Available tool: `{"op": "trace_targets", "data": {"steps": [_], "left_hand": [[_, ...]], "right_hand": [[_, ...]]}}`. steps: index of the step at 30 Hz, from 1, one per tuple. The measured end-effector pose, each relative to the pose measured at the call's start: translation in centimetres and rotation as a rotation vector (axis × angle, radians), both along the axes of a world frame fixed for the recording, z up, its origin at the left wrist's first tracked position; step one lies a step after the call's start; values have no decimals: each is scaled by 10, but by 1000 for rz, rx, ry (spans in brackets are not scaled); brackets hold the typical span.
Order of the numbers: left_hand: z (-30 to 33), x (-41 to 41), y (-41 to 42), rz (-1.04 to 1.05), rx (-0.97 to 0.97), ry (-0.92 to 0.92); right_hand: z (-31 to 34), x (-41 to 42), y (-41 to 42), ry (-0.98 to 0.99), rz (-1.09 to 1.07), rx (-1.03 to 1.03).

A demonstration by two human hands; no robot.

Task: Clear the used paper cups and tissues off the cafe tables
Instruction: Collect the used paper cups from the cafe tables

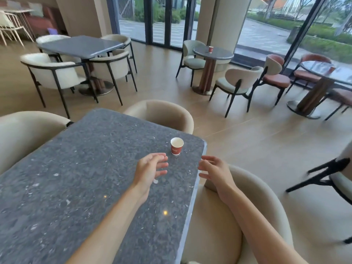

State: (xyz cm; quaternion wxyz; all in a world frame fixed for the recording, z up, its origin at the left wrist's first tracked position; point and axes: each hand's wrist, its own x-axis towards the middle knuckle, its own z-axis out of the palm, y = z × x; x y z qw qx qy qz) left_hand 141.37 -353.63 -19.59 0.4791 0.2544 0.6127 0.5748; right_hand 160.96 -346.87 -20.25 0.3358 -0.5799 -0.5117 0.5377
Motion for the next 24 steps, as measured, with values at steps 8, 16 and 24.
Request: {"op": "trace_targets", "data": {"steps": [8,16,24], "left_hand": [[-75,-18,111,38,-93,-12],[-155,-26,214,23,-166,-38],[-194,-25,256,5,-211,-81]], "right_hand": [[-82,-47,124,-229,159,-10],[-158,-77,220,-458,372,112],[-205,-98,250,-420,408,157]]}}
